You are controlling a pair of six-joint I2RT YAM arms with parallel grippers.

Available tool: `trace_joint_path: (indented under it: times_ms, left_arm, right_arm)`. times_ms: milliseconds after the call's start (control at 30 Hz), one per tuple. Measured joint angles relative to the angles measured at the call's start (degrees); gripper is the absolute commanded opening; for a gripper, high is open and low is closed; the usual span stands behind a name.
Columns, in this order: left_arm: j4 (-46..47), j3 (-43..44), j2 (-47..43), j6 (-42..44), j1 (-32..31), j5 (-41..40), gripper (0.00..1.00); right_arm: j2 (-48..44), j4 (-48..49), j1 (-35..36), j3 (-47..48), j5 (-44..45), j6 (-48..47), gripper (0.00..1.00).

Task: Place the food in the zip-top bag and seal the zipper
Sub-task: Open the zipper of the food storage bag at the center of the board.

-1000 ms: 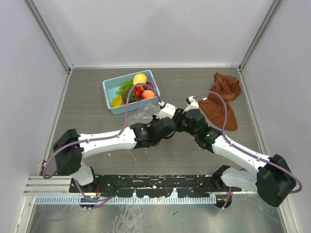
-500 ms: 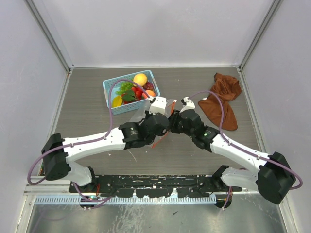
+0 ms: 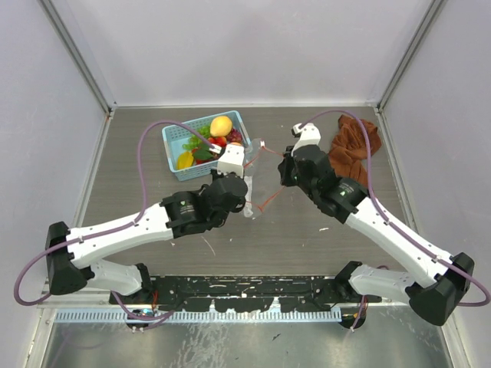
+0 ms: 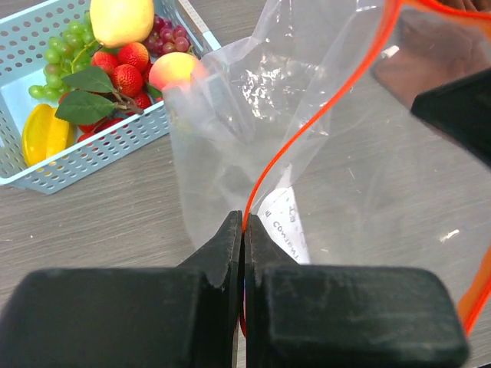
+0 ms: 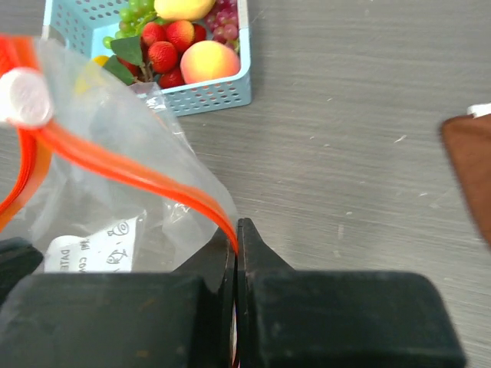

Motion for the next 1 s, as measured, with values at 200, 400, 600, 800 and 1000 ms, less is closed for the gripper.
trace_joint_path:
  times_ms: [200,400,600,800,1000]
  left_arm:
    - [-1.4,0.0,-1.1,-0.6,0.0,1.9,0.00]
    - [-0.8,-2.3,-1.1,-2.0,0.2,2.6,0.00]
    - [0.2,-5.9,0.9,-4.3,0.4,3.4,0.00]
    - [1.6,-7.8,1.0,-6.1,0.7,4.1,0.25]
    - [3.9,-9.2,-0.4,-6.1,1.9,6.9,0.44]
  right_arm:
    - [3.5,-10.1,-0.2,10.6,2.9,-9.3,0.00]
    - [7.8,-16.3,-0.3,12.7,5.7,-14.6,0.02]
    - [10.3,-16.2,-0.3,12.0,3.4,-15.7,0.00]
    - [12.4,-14.9,0.2,11.9,-0.9,-15.7,0.00]
    - [13.9,-14.1,2.6,12.0,-2.7,-15.1,0.00]
